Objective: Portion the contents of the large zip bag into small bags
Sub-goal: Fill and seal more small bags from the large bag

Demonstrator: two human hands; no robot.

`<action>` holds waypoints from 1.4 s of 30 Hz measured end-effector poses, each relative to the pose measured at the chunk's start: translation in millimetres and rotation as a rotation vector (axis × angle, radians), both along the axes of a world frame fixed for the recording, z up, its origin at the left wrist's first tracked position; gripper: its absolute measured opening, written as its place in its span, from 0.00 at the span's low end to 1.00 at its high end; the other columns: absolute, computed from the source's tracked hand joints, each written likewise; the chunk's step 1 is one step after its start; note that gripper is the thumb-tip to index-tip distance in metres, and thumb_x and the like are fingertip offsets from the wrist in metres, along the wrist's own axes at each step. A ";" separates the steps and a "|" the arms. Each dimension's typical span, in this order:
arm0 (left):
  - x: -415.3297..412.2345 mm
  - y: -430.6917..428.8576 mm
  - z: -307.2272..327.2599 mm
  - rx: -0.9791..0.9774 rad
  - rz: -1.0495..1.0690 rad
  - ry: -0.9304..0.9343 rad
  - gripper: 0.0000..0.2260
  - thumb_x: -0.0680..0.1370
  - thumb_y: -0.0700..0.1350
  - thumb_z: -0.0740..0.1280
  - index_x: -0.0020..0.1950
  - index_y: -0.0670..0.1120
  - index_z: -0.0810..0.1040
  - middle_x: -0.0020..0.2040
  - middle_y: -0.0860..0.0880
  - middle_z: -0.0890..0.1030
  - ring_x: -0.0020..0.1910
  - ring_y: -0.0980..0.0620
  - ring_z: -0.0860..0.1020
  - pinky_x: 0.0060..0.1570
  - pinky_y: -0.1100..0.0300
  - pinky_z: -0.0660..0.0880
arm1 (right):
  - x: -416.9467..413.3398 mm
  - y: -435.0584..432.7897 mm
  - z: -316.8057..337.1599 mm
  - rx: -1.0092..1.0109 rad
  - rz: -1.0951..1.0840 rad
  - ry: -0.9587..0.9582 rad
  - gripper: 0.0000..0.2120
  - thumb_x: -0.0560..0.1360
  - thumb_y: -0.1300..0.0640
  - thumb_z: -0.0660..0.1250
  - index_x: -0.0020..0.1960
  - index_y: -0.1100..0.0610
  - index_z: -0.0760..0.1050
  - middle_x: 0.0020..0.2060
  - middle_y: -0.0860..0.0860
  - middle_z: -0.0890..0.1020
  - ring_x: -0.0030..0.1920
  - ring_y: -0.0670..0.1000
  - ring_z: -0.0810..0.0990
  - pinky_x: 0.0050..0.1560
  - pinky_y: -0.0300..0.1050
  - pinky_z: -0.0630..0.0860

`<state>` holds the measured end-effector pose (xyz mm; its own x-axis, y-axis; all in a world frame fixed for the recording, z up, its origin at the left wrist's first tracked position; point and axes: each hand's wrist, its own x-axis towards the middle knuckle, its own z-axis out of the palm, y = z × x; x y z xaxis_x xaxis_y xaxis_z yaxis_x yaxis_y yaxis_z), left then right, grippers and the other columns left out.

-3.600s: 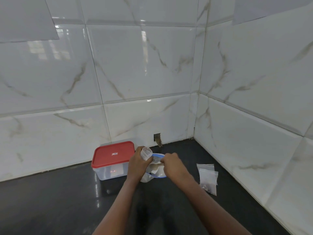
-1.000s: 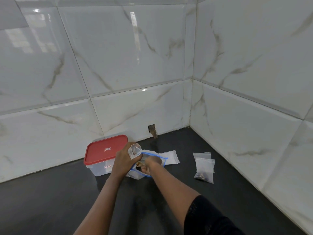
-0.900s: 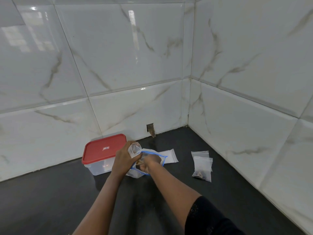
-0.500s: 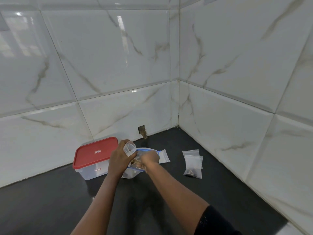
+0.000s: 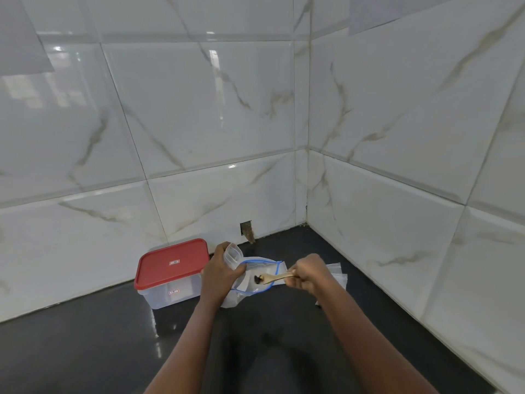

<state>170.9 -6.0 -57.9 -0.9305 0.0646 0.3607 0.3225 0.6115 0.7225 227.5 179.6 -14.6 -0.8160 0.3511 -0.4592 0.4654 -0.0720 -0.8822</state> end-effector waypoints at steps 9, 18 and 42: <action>1.5 11.0 -11.9 -0.054 -0.005 -0.095 0.28 0.69 0.51 0.74 0.65 0.49 0.66 0.62 0.50 0.75 0.58 0.50 0.74 0.60 0.48 0.73 | 21.6 36.3 49.1 -0.002 0.016 0.088 0.14 0.78 0.74 0.51 0.40 0.70 0.73 0.32 0.61 0.74 0.30 0.53 0.75 0.20 0.35 0.75; 0.0 13.2 -10.4 -0.088 0.021 -0.090 0.30 0.70 0.54 0.72 0.68 0.49 0.65 0.64 0.50 0.75 0.60 0.49 0.74 0.63 0.52 0.71 | 1.1 -20.0 59.3 0.437 0.233 0.209 0.11 0.78 0.66 0.59 0.55 0.68 0.77 0.39 0.60 0.81 0.33 0.50 0.80 0.46 0.44 0.81; -14.4 8.2 -4.7 0.045 0.108 -0.072 0.27 0.71 0.51 0.72 0.66 0.46 0.66 0.62 0.47 0.75 0.57 0.48 0.75 0.57 0.56 0.73 | 2.6 -16.6 78.6 0.985 0.515 0.570 0.15 0.77 0.67 0.62 0.62 0.62 0.77 0.51 0.59 0.83 0.43 0.53 0.82 0.56 0.42 0.78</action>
<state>156.5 2.2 -62.6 -0.9547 -0.0517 0.2931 0.2032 0.6063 0.7688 230.1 163.0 64.0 -0.9567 -0.0744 0.2814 -0.2226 0.8100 -0.5426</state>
